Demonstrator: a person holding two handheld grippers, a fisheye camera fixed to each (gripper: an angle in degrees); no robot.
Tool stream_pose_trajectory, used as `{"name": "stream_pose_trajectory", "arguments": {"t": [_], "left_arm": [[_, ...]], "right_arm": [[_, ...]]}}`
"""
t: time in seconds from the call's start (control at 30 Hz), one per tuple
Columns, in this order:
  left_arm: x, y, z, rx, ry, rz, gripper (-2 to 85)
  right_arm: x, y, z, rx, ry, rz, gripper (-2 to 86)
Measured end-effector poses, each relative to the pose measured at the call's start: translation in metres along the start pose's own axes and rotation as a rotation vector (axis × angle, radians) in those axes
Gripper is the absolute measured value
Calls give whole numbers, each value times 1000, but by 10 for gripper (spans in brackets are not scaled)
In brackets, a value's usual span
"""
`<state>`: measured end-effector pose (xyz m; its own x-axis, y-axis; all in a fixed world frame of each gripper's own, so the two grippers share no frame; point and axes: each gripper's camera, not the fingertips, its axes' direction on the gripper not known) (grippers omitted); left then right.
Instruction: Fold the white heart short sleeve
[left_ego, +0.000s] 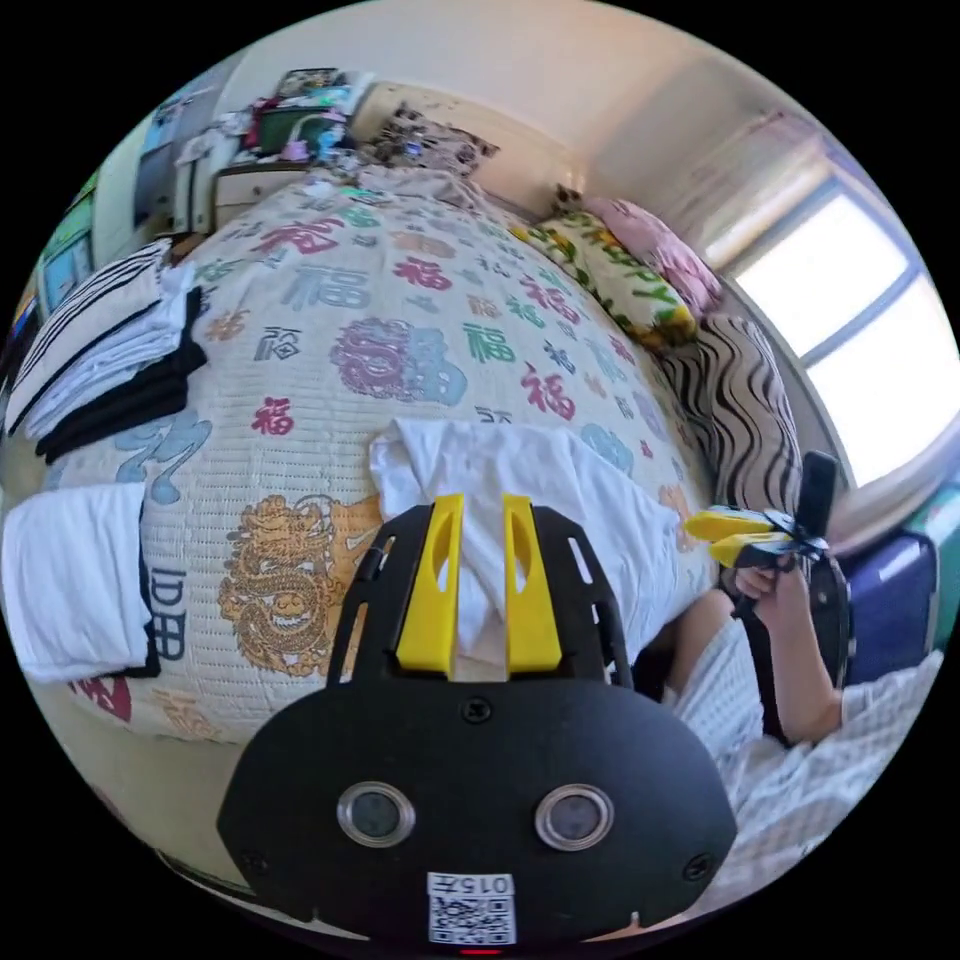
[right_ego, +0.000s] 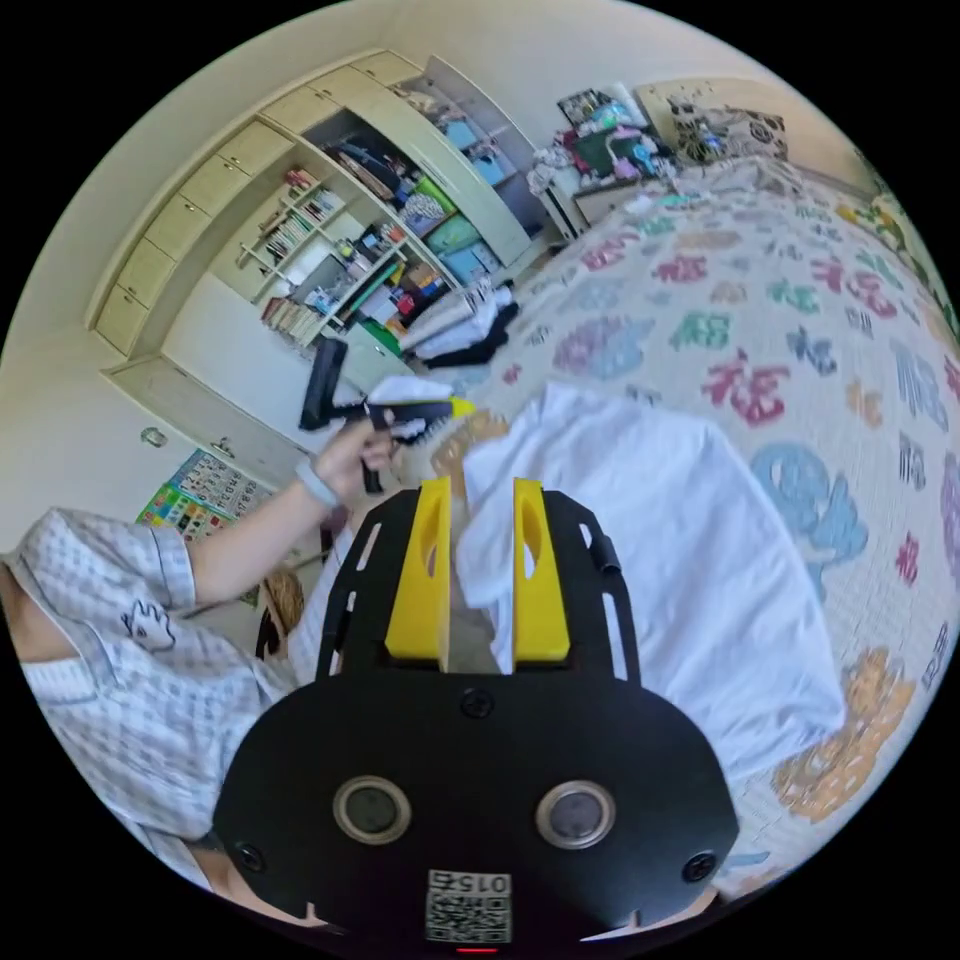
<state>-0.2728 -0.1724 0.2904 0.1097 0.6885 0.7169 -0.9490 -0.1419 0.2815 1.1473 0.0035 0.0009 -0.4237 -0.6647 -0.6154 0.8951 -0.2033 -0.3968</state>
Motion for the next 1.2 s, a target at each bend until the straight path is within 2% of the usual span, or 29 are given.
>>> {"name": "stream_pose_trajectory", "arguments": {"t": [0.07,0.13,0.23,0.37,0.47,0.5,0.6,0.77,0.93,1.07,1.2], "left_arm": [[28,15,22,-106,16,185,74],[73,43,65,-313,-33,413,86],[110,73,120,-583,-61,555,109],[140,97,163,-677,-158,655,123],[162,119,186,-701,-199,723,128],[174,129,191,-682,-212,766,128],[201,152,203,-619,-270,846,124],[232,185,220,-510,-395,927,84],[248,203,213,-332,-412,838,24],[268,210,189,-174,-408,781,11],[292,218,131,90,-392,661,7]], "right_arm": [[5,35,23,-68,27,37,99],[0,72,59,-159,5,40,104],[-20,96,104,-287,42,-21,114],[-43,104,154,-432,230,-139,113],[-52,106,184,-488,385,-176,61],[-54,106,188,-487,436,-169,44],[-53,108,189,-466,368,-97,30],[-62,123,155,-272,295,26,15],[-79,149,86,30,248,169,9],[-104,168,49,175,295,204,7],[-143,187,9,347,372,207,5]]}}
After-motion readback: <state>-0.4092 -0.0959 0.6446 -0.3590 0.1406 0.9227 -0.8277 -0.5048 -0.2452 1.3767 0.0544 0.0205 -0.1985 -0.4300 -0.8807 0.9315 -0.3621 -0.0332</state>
